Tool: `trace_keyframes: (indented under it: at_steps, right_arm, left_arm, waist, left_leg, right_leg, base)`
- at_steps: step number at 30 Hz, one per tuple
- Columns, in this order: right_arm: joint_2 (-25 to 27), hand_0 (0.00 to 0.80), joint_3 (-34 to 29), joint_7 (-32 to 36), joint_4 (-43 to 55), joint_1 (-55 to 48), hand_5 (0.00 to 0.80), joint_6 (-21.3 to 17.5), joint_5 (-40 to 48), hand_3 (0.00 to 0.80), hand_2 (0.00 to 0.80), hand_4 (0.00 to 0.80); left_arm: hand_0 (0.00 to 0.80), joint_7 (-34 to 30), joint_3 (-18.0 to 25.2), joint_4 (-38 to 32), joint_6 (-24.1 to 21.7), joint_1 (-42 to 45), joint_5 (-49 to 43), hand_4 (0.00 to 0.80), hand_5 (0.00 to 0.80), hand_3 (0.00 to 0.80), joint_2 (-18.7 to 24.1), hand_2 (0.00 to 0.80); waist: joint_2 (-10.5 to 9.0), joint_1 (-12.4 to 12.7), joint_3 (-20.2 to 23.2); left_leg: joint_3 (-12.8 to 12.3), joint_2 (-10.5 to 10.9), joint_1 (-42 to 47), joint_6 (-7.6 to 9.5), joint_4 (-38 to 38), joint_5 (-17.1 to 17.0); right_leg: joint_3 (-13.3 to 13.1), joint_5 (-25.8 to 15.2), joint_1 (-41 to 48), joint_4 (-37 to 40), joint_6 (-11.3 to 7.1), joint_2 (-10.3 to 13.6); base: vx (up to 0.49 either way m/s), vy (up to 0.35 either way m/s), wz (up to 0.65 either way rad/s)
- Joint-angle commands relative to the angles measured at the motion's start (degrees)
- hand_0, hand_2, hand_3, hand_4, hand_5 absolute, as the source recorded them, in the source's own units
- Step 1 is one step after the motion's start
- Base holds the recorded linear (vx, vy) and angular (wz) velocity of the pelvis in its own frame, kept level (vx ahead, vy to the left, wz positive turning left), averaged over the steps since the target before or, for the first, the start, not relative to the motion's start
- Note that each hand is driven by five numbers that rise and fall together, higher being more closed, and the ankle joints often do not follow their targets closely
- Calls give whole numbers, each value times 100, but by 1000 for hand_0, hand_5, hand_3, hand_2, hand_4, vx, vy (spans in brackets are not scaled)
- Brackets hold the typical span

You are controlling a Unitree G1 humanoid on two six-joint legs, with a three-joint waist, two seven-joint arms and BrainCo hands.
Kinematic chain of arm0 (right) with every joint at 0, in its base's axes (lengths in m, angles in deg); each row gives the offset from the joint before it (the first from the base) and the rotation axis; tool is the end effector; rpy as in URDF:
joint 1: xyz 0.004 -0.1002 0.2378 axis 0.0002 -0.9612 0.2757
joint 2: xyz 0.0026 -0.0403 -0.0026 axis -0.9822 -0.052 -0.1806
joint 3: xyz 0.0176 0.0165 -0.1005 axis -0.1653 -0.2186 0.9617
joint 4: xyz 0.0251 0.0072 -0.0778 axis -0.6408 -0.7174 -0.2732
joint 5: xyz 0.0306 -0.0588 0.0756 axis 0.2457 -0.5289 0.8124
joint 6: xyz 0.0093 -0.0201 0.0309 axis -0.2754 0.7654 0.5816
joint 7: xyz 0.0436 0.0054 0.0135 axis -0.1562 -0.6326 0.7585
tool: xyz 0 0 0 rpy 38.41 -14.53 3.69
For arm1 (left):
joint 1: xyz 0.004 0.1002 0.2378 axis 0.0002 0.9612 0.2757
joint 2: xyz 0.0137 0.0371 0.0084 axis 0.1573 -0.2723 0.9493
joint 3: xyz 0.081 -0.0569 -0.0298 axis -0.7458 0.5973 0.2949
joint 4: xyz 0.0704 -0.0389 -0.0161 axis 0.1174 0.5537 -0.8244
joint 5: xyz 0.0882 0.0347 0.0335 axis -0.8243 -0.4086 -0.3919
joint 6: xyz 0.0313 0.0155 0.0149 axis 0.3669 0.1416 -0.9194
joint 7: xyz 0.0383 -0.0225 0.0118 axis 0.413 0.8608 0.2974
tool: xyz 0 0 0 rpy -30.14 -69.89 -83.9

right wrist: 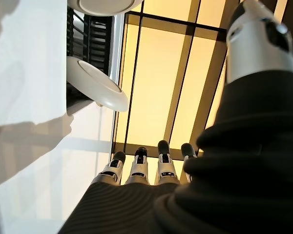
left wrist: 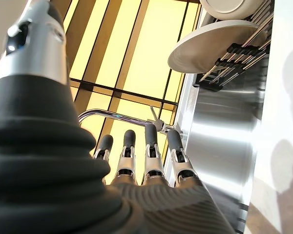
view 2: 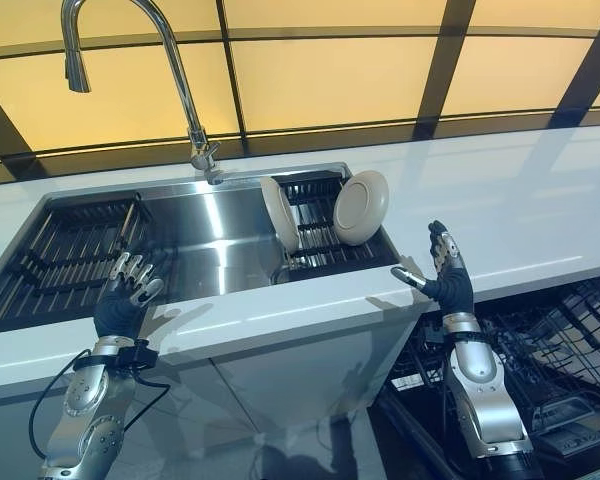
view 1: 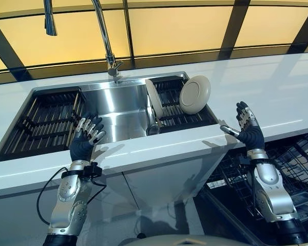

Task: Take plates into dishwasher

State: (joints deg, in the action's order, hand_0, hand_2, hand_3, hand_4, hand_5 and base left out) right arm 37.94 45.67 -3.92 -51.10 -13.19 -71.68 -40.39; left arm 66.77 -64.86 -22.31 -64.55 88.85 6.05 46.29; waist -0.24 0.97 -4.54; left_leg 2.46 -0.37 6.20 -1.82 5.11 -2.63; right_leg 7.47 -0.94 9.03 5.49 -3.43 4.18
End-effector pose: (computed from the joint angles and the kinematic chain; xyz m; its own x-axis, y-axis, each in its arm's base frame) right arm 0.1952 -0.2224 0.0834 0.9763 -0.0792 0.2015 0.1038 0.9880 -0.1142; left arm 0.1758 0.2231 0.0653 0.9810 0.1004 0.1659 -0.0599 0.9706 -0.2332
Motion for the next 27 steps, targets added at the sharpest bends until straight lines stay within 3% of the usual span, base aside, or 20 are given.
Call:
trace_keyframes:
  at_steps: [1,6,10,15,21,27]
  right_arm:
    - [213,0,-193,-85,30,418,0,-206,163,0,0,0]
    - [143,0,-223,-463,1,486,0,-250,375,0,0,0]
    - [212,0,-206,-460,136,631,0,-339,40,0,0,0]
    - [766,0,-201,-922,78,1193,0,-425,-1019,0,0,0]
    - [1360,0,-53,-1364,-269,1966,0,-176,-1795,0,0,0]
    - [1938,0,303,-1360,-704,2820,0,145,-2380,0,0,0]
  left_arm:
    - [0,-76,133,-2,-177,-307,-329,0,0,0,345,0]
    - [0,-71,109,-65,-278,-343,-353,0,0,0,374,0]
    - [0,28,34,-94,-184,-428,-363,0,0,0,381,0]
    - [0,73,-140,-22,-144,-577,-265,0,0,0,459,0]
    - [0,55,-304,-33,-68,-651,-197,0,0,0,525,0]
    - [0,-104,-406,-34,-13,-579,-97,0,0,0,668,0]
  waist:
    - [-68,122,68]
    - [-52,130,36]
    - [-49,143,15]
    - [-79,221,-2]
    - [-114,342,6]
    - [-172,502,25]
  left_leg:
    - [-165,347,158,555,-11,393]
    - [-162,342,170,548,-11,393]
    - [-148,343,170,550,-11,405]
    - [-103,346,182,536,-11,425]
    - [-39,348,182,524,-11,427]
    - [102,371,156,511,-11,402]
  right_leg:
    - [238,-50,-39,-49,82,-225]
    - [239,-56,-26,-49,78,-214]
    - [227,-52,-26,-49,71,-211]
    - [239,-36,-5,-49,83,-215]
    - [317,-7,31,-49,102,-208]
    - [409,25,60,-49,115,-195]
  base:
    - [0,0,0]
    - [0,0,0]
    - [0,0,0]
    - [0,0,0]
    - [29,6,6]
    - [68,5,5]
